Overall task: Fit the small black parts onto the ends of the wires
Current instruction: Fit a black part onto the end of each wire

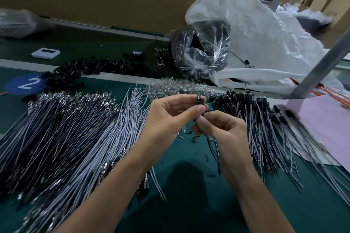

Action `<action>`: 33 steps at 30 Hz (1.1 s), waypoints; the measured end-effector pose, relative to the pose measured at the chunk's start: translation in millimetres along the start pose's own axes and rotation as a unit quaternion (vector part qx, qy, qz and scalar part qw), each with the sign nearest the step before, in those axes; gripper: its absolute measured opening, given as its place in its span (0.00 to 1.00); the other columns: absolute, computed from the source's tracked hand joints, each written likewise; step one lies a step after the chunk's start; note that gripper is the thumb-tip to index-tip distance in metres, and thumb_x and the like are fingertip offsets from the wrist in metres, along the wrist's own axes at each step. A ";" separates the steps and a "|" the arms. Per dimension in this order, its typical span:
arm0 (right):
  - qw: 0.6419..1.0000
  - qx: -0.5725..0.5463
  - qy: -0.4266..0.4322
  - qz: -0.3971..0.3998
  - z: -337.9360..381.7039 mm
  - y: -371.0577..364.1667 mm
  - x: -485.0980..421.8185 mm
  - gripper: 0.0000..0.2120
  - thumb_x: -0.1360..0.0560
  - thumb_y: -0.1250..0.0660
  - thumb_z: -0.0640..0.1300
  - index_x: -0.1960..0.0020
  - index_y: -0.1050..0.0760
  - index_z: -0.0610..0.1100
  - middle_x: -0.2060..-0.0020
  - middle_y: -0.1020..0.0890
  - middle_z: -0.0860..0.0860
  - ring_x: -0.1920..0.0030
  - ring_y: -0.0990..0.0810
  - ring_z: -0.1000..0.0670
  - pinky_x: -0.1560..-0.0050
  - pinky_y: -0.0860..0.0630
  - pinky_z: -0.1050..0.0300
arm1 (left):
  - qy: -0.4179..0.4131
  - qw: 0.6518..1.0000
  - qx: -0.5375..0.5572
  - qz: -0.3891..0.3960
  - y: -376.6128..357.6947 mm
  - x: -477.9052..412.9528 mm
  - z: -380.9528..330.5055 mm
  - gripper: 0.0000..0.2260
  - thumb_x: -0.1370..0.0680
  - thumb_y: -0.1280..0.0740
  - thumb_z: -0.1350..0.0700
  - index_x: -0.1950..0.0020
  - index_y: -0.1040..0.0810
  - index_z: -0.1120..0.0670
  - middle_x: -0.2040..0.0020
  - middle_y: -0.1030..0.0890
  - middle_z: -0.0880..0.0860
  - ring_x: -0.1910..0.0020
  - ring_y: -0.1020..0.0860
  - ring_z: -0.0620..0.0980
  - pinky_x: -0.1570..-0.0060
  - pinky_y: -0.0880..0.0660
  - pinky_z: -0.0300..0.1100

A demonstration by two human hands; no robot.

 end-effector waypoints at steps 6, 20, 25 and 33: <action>1.000 0.025 0.002 0.000 -2.2 -1.5 1.3 0.02 0.29 0.28 0.35 0.59 0.17 0.37 0.69 0.16 0.44 0.69 0.19 0.52 0.64 0.23 0.64 | -0.013 0.999 -0.007 -0.041 4.0 -0.4 1.5 0.05 0.30 0.24 0.56 0.55 0.14 0.52 0.56 0.14 0.52 0.55 0.16 0.46 0.54 0.22 0.36; 0.997 0.063 0.036 -0.009 -9.3 -3.7 1.5 0.06 0.27 0.29 0.35 0.59 0.16 0.43 0.68 0.15 0.45 0.67 0.17 0.50 0.62 0.21 0.61 | -0.017 0.998 0.005 -0.058 9.0 0.3 5.2 0.06 0.34 0.24 0.55 0.58 0.13 0.51 0.59 0.14 0.52 0.60 0.16 0.46 0.58 0.22 0.34; 0.998 0.045 0.041 -0.018 -9.4 -3.8 0.7 0.07 0.26 0.29 0.35 0.58 0.16 0.44 0.66 0.15 0.45 0.66 0.16 0.50 0.59 0.20 0.61 | -0.012 0.997 0.022 -0.073 10.0 1.1 7.0 0.06 0.34 0.24 0.55 0.59 0.13 0.51 0.59 0.14 0.52 0.60 0.16 0.47 0.57 0.21 0.37; 0.995 0.090 0.030 0.004 -5.7 -0.3 -1.8 0.03 0.26 0.29 0.37 0.56 0.16 0.41 0.64 0.14 0.46 0.63 0.15 0.48 0.59 0.21 0.62 | -0.021 0.991 0.026 -0.128 14.9 1.0 4.8 0.07 0.34 0.25 0.56 0.58 0.14 0.54 0.60 0.14 0.54 0.61 0.16 0.48 0.57 0.21 0.36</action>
Point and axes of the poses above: each hand's wrist, its own x-axis away from the middle knuckle, its own y-axis out of the back of the hand, z = x × y, the point moved 2 cm from there along -x, towards the middle knuckle
